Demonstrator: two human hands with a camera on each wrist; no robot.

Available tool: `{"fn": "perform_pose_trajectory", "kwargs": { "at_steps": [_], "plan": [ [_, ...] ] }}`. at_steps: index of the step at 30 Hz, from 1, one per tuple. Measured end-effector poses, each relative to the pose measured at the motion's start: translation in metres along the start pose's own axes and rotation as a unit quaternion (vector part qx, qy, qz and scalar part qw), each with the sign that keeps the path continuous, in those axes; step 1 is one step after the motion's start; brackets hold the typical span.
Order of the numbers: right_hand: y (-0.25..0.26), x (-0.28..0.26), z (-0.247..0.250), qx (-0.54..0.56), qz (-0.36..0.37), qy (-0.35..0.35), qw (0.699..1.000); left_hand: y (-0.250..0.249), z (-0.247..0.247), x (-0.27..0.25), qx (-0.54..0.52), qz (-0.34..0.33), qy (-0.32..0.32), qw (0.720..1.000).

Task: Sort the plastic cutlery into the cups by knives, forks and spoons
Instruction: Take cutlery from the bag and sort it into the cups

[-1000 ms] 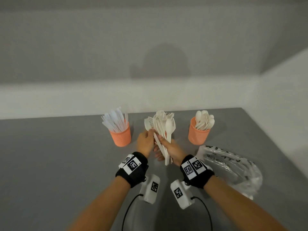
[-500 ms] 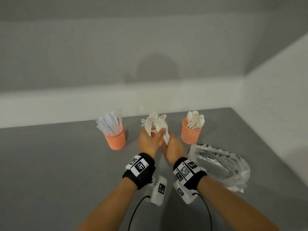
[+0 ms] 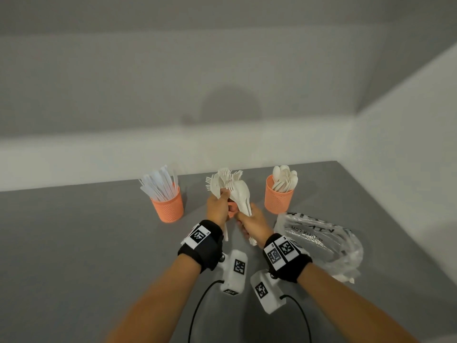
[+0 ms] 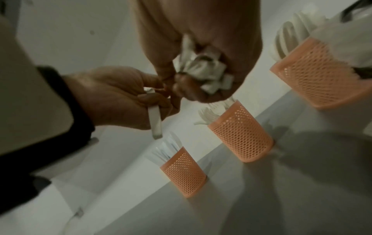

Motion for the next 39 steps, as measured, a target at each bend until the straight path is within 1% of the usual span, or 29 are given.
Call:
{"fn": "perform_pose_trajectory", "kwargs": {
  "at_steps": [3,5,7,8,10,12,13,15,17,19,20,22,25,27,28,30,32,33,34,36,39],
  "plan": [
    [-0.004,0.005,-0.002,-0.089,0.022,-0.038,0.995,-0.001,-0.004,-0.006,0.029,-0.034,-0.021,0.999],
    [-0.002,0.004,-0.002,-0.114,0.034,-0.053,0.991,0.002,-0.006,-0.007,0.048,-0.050,-0.023,0.997],
    [0.001,0.002,0.001,-0.133,0.037,-0.056,0.989,0.006,-0.005,-0.008,0.055,-0.036,-0.036,0.997],
    [0.001,0.003,0.001,-0.125,0.039,-0.050,0.990,0.007,-0.004,-0.008,0.058,-0.026,-0.047,0.997],
    [-0.001,0.003,0.002,-0.062,0.035,-0.034,0.997,0.005,0.001,-0.005,0.051,-0.028,-0.069,0.996],
    [-0.005,0.002,0.003,0.025,-0.003,-0.005,1.000,-0.004,0.010,-0.002,0.026,-0.048,-0.094,0.994],
    [-0.006,0.000,0.003,0.073,-0.033,0.021,0.997,-0.008,0.016,0.000,0.017,-0.054,-0.108,0.992],
    [-0.007,-0.005,0.004,0.172,-0.086,0.067,0.979,-0.013,0.028,0.006,-0.002,-0.046,-0.119,0.992],
    [-0.009,-0.006,0.004,0.261,-0.129,0.109,0.950,-0.011,0.035,0.012,-0.030,-0.010,-0.089,0.996],
    [-0.007,-0.008,-0.002,0.338,-0.175,0.158,0.911,-0.007,0.035,0.012,-0.031,0.015,-0.021,0.999],
    [-0.004,-0.009,-0.005,0.365,-0.186,0.185,0.893,-0.004,0.033,0.012,-0.005,0.020,0.017,1.000],
    [0.005,-0.014,-0.011,0.384,-0.189,0.240,0.871,-0.001,0.026,0.009,0.048,0.022,0.076,0.996],
    [0.014,-0.023,-0.023,0.363,-0.195,0.314,0.855,-0.002,0.015,0.000,0.052,0.007,0.135,0.989],
    [0.016,-0.027,-0.026,0.334,-0.205,0.329,0.859,-0.007,0.012,-0.004,0.045,-0.009,0.137,0.990],
    [0.015,-0.028,-0.027,0.312,-0.206,0.327,0.868,-0.009,0.013,-0.005,0.052,-0.022,0.126,0.990],
    [0.015,-0.029,-0.026,0.245,-0.189,0.301,0.902,-0.012,0.015,-0.003,0.088,-0.056,0.101,0.989],
    [0.017,-0.027,-0.022,0.171,-0.140,0.267,0.938,-0.014,0.016,-0.002,0.119,-0.088,0.085,0.985],
    [0.019,-0.027,-0.021,0.149,-0.117,0.253,0.949,-0.015,0.017,0.000,0.131,-0.102,0.078,0.983],
    [0.019,-0.026,-0.019,0.146,-0.104,0.239,0.954,-0.015,0.017,0.001,0.140,-0.110,0.075,0.981],
    [0.017,-0.025,-0.017,0.180,-0.102,0.209,0.956,-0.018,0.019,0.000,0.130,-0.117,0.071,0.982],
    [0.011,-0.023,-0.015,0.203,-0.102,0.171,0.959,-0.019,0.020,-0.003,0.087,-0.087,0.089,0.988]
  ]
}}
Point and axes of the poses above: each hand's wrist, its own x-axis towards the middle knuckle, its own z-axis out of the back of the hand, y = z × x, the point moved 5 cm from there along x, towards the middle knuckle
